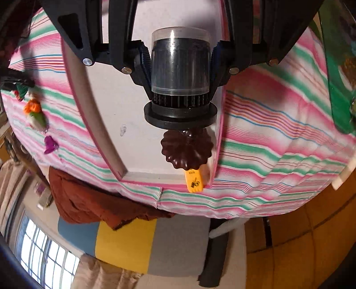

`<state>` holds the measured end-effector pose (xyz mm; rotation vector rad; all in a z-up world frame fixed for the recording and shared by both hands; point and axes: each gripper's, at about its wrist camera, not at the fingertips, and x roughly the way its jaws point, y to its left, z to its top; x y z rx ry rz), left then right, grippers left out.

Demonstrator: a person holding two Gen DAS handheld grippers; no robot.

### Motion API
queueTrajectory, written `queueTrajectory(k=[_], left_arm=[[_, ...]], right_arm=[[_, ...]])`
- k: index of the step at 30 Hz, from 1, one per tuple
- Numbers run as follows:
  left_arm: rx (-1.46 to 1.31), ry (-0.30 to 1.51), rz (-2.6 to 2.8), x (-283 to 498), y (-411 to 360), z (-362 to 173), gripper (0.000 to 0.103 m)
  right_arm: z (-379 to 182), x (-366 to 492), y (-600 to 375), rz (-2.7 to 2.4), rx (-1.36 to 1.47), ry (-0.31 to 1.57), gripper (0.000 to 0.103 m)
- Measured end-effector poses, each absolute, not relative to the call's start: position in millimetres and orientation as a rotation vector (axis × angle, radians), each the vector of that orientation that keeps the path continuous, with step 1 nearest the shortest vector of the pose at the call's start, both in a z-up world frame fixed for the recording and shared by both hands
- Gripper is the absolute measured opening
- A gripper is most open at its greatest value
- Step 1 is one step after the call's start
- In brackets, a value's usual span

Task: Organize rigid objects
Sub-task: 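Carry the jar into the tray and set it beside the brown mold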

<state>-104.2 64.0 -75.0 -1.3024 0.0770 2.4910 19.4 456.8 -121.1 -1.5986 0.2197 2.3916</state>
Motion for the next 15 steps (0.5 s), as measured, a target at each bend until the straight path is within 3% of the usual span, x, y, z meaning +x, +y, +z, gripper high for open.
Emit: queueTrajectory(k=[15], left_arm=[[-1.258,0.096,2.555,-109.7,62.6,-71.5,0.045]], right_arm=[[-120.9,15.2,458.8,2.387,-1.599,0.228,0.063]])
